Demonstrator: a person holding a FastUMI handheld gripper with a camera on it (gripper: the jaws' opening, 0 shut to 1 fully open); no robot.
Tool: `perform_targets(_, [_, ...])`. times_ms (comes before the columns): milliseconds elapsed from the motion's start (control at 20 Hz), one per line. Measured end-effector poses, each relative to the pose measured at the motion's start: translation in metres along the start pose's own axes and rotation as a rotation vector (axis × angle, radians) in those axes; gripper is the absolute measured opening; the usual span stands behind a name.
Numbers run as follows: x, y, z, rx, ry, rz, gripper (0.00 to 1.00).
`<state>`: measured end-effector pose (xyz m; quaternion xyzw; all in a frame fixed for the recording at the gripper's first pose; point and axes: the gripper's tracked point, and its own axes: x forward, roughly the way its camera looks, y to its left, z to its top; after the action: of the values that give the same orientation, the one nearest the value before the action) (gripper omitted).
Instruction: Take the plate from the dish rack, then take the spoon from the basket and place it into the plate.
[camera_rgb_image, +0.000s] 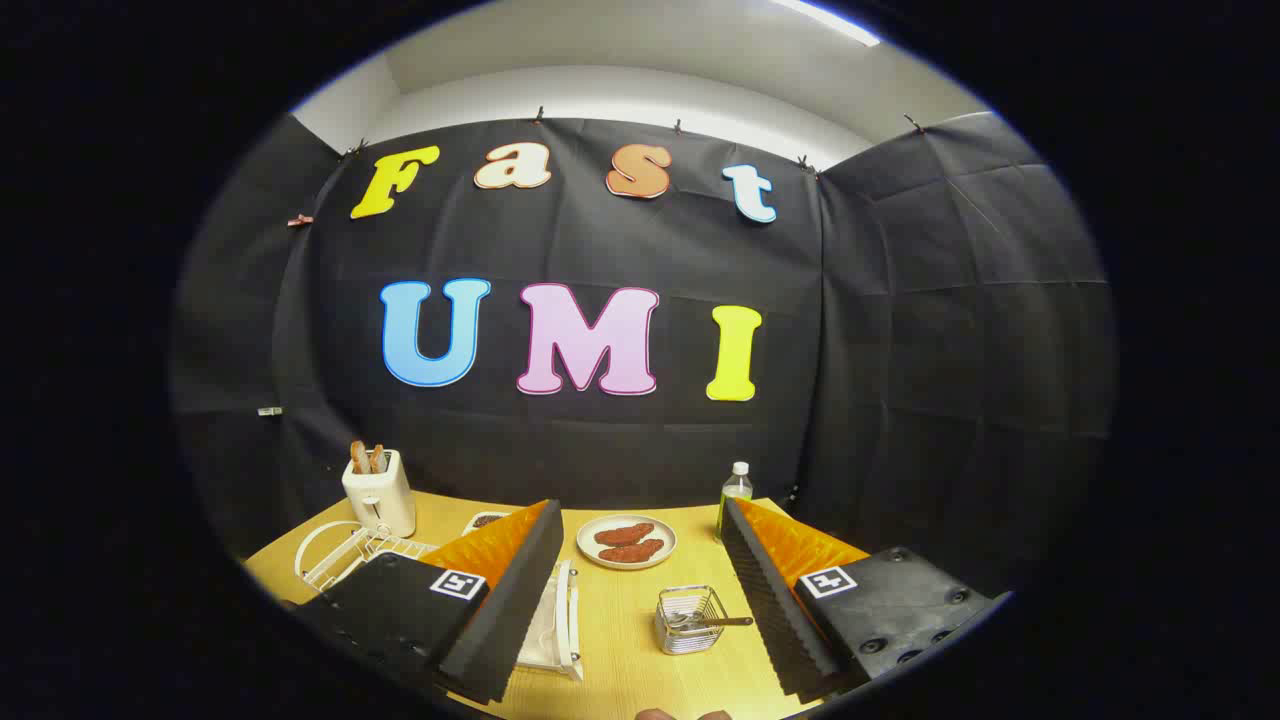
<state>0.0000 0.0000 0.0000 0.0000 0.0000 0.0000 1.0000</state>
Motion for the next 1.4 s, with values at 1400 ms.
perform_targets(1400, [0.039, 0.042, -0.008, -0.038, 0.065, 0.023, 0.98])
